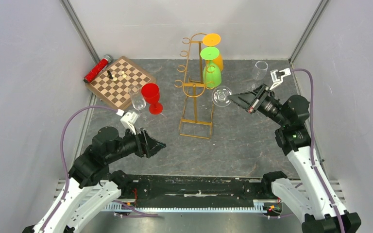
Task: Take the wine glass off the wine glass rack
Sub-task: Pick up the wine glass from the wine rack, then place the wine glass at the center of the board.
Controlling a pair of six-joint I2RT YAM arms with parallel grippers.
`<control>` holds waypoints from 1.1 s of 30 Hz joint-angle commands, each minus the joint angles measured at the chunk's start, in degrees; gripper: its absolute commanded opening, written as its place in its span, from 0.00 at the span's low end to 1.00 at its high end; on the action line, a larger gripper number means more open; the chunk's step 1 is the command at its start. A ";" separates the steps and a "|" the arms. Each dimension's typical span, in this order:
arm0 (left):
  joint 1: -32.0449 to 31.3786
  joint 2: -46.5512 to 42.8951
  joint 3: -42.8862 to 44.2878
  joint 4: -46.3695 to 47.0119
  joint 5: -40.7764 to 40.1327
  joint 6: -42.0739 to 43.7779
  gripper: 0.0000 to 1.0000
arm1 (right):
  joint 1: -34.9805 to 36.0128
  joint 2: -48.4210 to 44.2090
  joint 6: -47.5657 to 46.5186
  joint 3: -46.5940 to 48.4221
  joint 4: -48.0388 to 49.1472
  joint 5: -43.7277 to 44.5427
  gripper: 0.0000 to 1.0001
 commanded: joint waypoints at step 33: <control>0.18 5.15 -2.39 15.30 8.24 -36.77 0.65 | 34.06 -2.14 -44.20 0.15 -4.24 -0.45 0.00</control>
